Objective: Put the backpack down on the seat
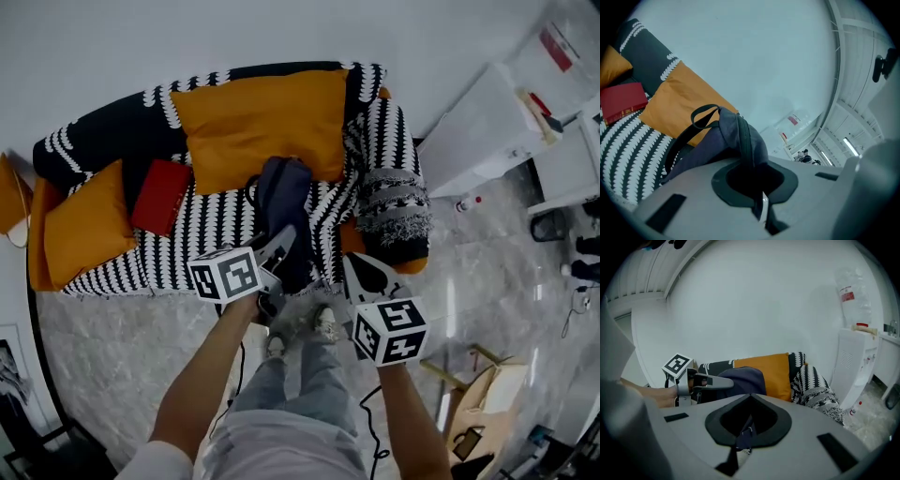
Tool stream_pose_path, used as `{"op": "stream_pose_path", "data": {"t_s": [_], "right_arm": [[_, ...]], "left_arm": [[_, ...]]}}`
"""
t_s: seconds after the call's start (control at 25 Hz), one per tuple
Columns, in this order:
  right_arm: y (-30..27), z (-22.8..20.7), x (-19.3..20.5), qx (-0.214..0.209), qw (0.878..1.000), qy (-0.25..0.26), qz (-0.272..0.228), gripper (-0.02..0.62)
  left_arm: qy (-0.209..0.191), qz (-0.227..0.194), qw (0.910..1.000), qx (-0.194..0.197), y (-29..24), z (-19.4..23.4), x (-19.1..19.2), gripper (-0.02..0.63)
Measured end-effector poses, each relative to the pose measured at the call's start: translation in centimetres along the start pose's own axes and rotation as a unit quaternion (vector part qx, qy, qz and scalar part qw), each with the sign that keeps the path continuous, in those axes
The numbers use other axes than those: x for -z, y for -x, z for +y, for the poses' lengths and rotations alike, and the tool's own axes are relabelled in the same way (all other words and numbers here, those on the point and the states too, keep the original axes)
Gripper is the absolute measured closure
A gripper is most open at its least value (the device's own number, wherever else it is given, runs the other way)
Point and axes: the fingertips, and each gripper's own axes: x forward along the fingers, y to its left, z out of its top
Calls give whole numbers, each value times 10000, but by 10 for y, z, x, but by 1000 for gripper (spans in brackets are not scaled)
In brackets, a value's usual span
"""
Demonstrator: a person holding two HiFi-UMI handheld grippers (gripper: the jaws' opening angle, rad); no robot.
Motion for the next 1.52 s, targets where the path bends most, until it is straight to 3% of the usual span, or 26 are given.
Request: {"op": "stream_pose_path", "data": {"t_s": [0.4,0.6,0.8,1.04,1.52], "right_arm": [[-34,-72,7,-170,9997,-129,119,595],[-44,-90,22,-246,9992,-228,208,595],[-45,-108,32,-235,9989,-351,216,595],[-38,-123,44,-163,9981,-559,213,595],[-30,-159,51,98,9952,-973,72,595]], "left_arm": [[-461,-216,9984,-252,-71,9,-1,597],[-456,-183,9982,-350,-96,13,18,597],[-317,-220,9990,-211,-116,6,32,597],[-181,27,9998,-36,-139,-7,53,596],[-383,476,9981,20,-189,-25,81,595]]}}
